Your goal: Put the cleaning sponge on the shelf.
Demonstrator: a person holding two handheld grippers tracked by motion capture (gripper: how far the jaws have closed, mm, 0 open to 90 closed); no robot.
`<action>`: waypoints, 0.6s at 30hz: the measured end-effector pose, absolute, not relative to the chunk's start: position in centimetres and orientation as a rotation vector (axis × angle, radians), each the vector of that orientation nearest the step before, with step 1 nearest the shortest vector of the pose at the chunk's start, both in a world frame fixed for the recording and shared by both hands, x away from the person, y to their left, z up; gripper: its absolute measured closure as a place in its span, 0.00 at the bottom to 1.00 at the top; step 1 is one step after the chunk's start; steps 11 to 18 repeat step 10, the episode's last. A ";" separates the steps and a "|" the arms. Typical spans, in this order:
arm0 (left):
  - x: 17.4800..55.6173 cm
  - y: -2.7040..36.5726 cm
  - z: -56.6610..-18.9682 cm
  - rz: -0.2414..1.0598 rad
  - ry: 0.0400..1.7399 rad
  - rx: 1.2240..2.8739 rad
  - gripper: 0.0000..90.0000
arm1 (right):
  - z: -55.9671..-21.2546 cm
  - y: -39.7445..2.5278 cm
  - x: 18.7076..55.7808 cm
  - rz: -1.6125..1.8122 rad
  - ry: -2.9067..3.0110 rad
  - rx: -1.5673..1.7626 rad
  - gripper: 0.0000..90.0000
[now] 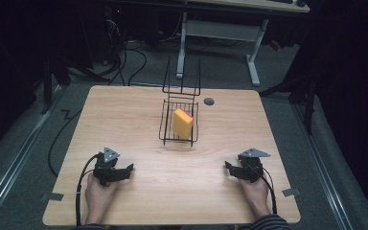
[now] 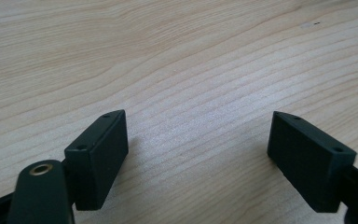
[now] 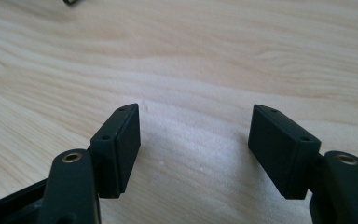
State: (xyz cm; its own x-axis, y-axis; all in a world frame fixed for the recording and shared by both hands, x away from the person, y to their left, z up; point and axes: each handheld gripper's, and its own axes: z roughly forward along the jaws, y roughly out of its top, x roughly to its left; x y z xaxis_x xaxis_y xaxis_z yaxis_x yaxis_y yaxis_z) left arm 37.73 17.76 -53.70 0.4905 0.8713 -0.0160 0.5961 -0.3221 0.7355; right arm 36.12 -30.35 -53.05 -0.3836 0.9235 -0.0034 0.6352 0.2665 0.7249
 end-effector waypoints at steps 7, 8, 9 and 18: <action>37.7 17.8 -53.7 0.509 1.204 2.043 0.23 | -53.1 -30.1 36.1 0.887 2.110 1.408 0.37; 37.7 17.8 -53.7 0.509 1.204 2.042 0.23 | -53.1 -30.1 36.1 0.886 2.111 1.407 0.37; 37.7 17.8 -53.7 0.508 1.204 2.042 0.23 | -53.1 -30.1 36.1 0.886 2.110 1.407 0.37; 37.7 17.8 -53.7 0.508 1.205 2.042 0.23 | -53.1 -30.1 36.1 0.886 2.110 1.407 0.37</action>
